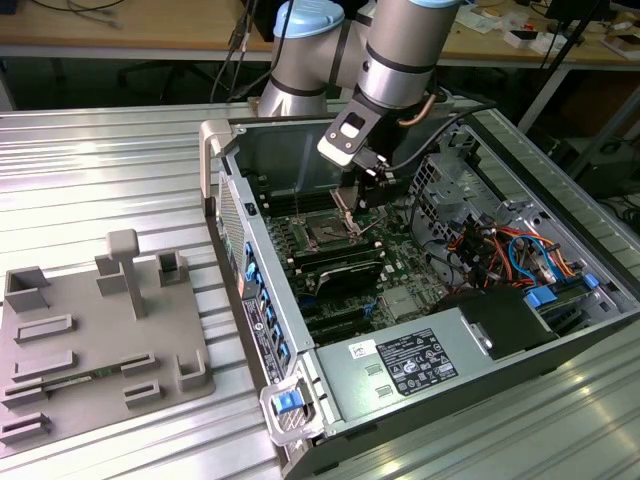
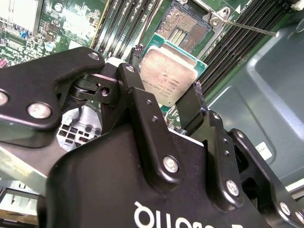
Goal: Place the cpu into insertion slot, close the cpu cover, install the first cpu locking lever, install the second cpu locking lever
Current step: 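Place the cpu into insertion slot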
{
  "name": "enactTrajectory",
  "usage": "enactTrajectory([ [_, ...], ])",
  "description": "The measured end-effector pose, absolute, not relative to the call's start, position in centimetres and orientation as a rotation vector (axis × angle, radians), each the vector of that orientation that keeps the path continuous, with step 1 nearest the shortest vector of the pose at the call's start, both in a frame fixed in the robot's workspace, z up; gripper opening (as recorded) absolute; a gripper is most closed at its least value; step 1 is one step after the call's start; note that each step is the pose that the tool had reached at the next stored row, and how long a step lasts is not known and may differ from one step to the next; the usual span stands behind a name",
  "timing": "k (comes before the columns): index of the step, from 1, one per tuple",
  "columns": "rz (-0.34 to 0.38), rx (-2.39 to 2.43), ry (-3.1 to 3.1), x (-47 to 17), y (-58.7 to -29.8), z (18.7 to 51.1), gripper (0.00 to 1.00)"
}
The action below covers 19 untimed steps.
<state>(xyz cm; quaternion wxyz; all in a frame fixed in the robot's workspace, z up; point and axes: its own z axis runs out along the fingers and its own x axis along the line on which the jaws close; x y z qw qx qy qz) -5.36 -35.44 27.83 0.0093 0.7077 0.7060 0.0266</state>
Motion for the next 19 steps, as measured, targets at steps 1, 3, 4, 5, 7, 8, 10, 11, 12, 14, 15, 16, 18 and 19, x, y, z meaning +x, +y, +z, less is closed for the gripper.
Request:
enactTrajectory([
  [1,0.083,2.210,2.205,-5.41,-35.43,27.83,0.55],
  [3,0.083,2.210,2.205,-5.52,-35.43,27.83,0.55],
  [4,0.083,2.210,2.205,-5.59,-35.44,27.83,0.55],
  [5,0.083,2.210,2.205,-5.59,-35.44,27.82,0.55],
  [7,0.083,2.210,2.205,-5.59,-35.43,27.78,0.55],
  [8,0.083,2.210,2.205,-5.59,-35.43,27.75,0.55],
  [10,0.083,2.210,2.205,-5.58,-35.43,27.70,0.55],
  [11,0.083,2.210,2.205,-5.59,-35.43,27.64,0.55],
  [12,0.083,2.210,2.205,-5.59,-35.43,27.58,0.55],
  [14,0.083,2.210,2.205,-5.59,-35.43,27.47,0.55],
  [15,0.083,2.210,2.205,-5.59,-35.43,27.41,0.55],
  [16,0.083,2.210,2.205,-5.58,-35.43,27.35,0.55],
  [18,0.083,2.210,2.205,-5.58,-35.43,27.13,0.55],
  [19,0.083,2.210,2.205,-5.59,-35.43,27.06,0.55],
])
